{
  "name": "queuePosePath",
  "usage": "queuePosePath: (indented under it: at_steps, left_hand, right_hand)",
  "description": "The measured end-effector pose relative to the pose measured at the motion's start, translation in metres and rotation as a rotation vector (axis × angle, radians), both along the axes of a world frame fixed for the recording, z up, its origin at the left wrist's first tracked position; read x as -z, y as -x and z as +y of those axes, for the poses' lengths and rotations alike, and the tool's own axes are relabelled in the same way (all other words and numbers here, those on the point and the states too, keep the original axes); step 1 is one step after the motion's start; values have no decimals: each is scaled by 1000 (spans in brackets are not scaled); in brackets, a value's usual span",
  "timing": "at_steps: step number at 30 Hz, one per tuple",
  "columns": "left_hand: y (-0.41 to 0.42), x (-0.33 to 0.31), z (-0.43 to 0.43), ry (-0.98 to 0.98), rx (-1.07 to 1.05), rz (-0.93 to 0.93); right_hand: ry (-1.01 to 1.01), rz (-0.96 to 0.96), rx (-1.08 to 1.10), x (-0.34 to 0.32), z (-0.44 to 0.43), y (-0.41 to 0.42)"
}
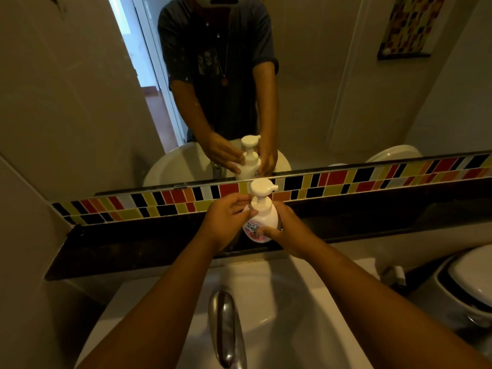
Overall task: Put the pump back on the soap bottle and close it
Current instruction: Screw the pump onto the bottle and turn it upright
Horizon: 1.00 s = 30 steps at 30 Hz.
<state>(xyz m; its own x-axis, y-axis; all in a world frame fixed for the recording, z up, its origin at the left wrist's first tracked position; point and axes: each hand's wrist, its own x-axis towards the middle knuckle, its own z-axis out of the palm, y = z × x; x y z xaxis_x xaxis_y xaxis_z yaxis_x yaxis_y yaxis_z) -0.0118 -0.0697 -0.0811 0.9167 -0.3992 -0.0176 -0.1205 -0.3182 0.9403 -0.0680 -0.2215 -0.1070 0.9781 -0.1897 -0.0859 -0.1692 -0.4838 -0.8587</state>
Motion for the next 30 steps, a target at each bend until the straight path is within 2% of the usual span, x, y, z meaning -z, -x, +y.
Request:
queuePosePath:
  at_steps: [4,11,15,19,30]
  left_hand:
    - [6,1,-12,-71,22,-49]
    - [4,0,-32,-86,-60,-40]
    - [-2,-3,-25,-92,51,-16]
    - [-12,-9,-20,-180,143,-4]
    - [-25,-12,-18,-284,222,-56]
  right_hand:
    - [-6,-14,-3,1,0,-2]
    - [-3,-26,-21,2,-2,-2]
    - [-26,-14,-41,1,-4,-3]
    - [-5,27,-89,0,-9,-7]
    - [-7,125,-199,-11,-18,-18]
